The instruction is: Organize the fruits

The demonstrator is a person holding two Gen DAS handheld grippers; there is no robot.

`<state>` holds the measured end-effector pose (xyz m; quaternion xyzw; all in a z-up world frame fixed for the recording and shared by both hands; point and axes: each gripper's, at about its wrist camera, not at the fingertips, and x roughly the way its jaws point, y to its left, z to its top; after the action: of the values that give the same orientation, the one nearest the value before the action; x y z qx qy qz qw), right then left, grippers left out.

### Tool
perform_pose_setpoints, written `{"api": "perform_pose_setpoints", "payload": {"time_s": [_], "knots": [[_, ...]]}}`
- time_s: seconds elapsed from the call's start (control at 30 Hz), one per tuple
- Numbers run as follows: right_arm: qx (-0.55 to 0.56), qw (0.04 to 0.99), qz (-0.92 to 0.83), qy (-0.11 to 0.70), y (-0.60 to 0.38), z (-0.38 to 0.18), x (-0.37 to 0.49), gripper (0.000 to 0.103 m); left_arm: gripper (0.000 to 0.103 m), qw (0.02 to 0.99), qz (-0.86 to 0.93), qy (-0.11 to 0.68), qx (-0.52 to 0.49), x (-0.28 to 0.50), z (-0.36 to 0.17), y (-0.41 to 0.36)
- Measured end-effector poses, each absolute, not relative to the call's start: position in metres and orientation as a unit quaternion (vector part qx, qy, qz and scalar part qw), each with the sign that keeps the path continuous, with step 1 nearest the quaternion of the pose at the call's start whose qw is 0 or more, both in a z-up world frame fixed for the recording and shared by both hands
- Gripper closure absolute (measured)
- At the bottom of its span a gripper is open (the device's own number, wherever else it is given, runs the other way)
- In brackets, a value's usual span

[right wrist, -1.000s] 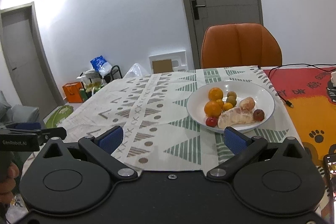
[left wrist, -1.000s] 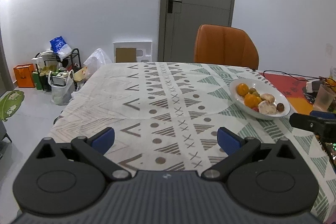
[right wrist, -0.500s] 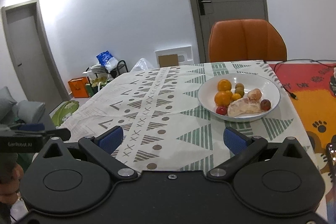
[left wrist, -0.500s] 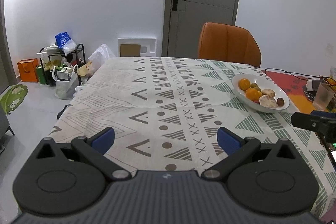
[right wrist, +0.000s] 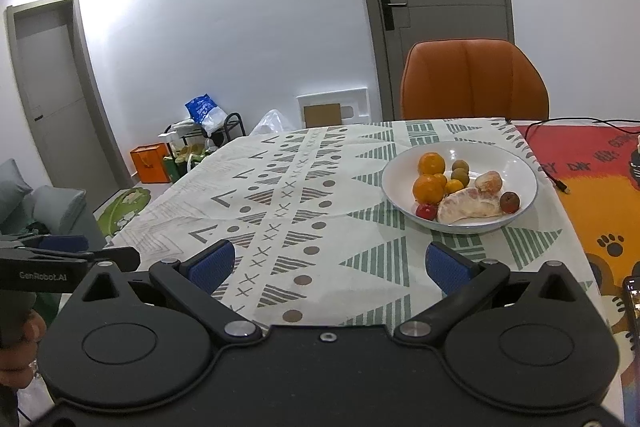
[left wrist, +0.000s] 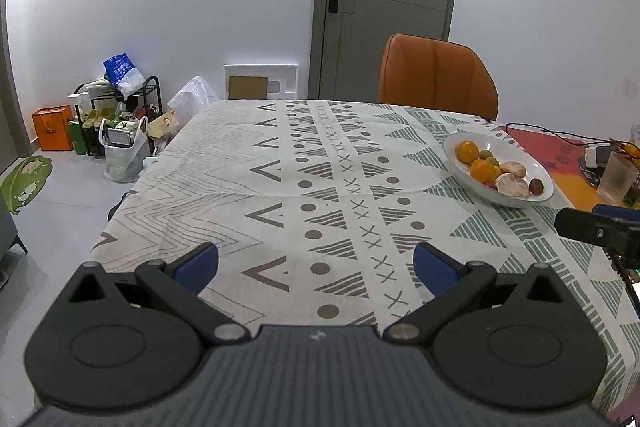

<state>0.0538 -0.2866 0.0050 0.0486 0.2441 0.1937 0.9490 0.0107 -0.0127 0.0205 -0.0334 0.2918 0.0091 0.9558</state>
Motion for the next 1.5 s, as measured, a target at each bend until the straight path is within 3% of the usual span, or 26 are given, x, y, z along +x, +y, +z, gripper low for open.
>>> {"api": "perform_pose_setpoints", "payload": {"time_s": [1.5], "knots": [[0.056, 0.948, 0.199, 0.244, -0.2865, 0.0034, 0.055, 0.0, 0.0, 0.956, 0.006, 0.293, -0.029, 0.0076, 0.0213, -0.0165]]}}
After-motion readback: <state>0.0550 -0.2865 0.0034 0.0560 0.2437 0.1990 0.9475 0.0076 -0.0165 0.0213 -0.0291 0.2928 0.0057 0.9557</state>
